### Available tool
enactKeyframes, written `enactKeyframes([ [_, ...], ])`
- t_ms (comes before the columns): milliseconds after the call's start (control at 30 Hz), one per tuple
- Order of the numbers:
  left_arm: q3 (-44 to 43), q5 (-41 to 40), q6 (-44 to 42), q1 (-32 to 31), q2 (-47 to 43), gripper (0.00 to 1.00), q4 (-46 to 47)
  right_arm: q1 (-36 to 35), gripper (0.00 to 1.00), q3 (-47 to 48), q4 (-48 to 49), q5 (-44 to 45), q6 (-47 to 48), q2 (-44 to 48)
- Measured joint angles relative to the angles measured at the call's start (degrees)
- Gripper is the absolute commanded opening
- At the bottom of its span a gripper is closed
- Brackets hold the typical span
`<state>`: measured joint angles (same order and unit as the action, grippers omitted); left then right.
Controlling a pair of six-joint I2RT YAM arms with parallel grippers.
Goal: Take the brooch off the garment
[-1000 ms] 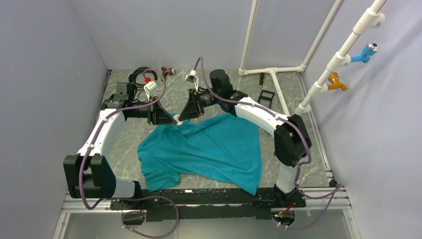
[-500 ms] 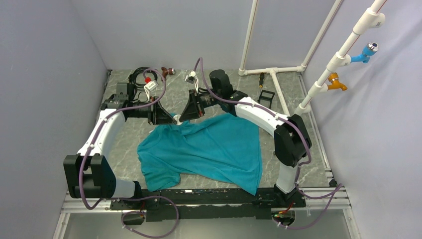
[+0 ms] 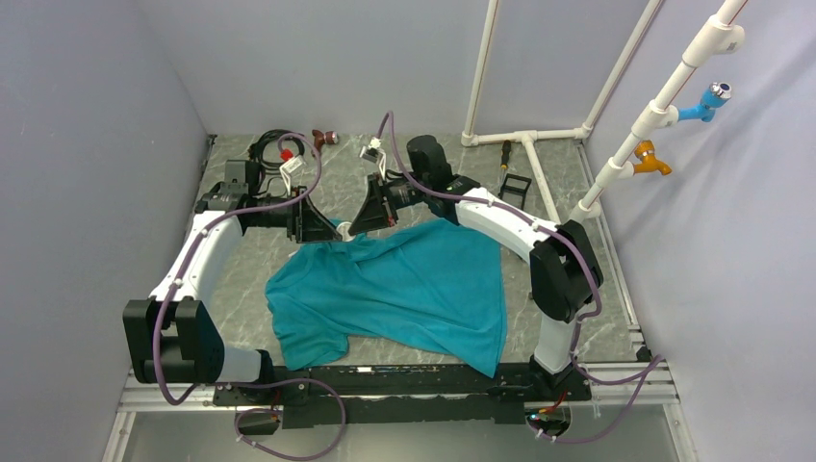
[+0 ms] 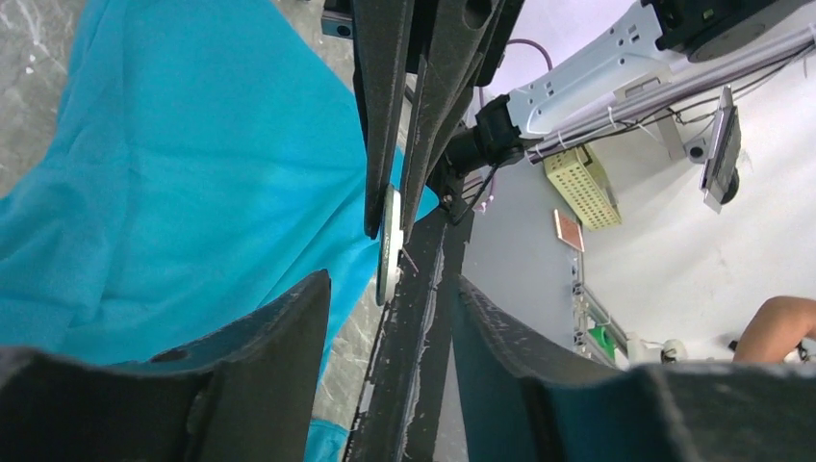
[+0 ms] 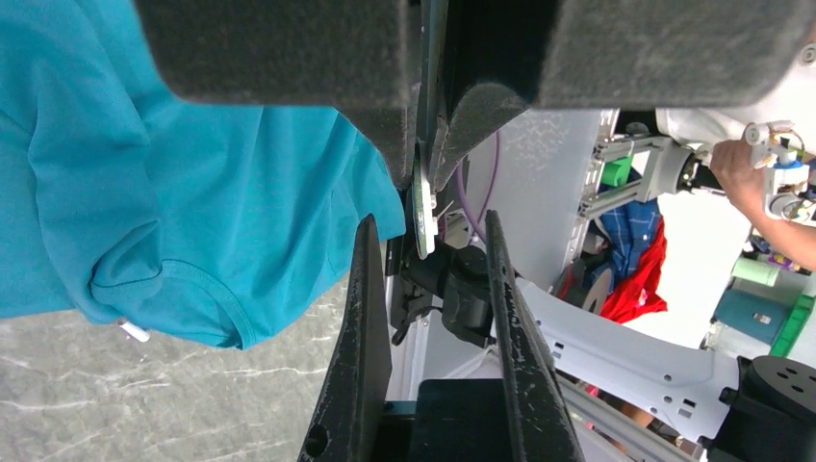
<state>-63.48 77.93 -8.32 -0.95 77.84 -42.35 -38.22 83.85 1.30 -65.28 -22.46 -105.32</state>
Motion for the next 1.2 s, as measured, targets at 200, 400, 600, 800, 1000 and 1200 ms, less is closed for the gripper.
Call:
enactKeyframes([
  [200,0.09,-3.1,1.97,0.42,-0.85,0.6,2.75,0.31,0.0,-0.74,-1.03,0.02,0.0,0.11],
  [400,1.9,-6.67,7.48,0.35,-4.98,0.5,10.1,0.33,0.0,-0.83,-1.75,0.0,0.02,0.22],
  [600,2.62,-9.16,11.19,-1.16,-5.38,0.49,14.73,0.46,0.0,-0.83,-2.58,-0.04,-0.02,0.22],
  [800,3.3,-11.26,13.66,-2.93,-5.38,0.48,17.44,1.07,0.0,-0.83,-3.04,-1.05,-1.18,0.22],
  [1000,3.37,-11.43,13.94,-4.22,-5.35,0.48,17.92,1.68,0.0,-0.83,-2.21,-1.7,-3.21,0.22],
  [1200,3.93,-11.39,13.99,-4.76,-5.35,0.39,17.9,1.95,0.0,-0.83,-0.33,-2.8,-5.18,0.22],
])
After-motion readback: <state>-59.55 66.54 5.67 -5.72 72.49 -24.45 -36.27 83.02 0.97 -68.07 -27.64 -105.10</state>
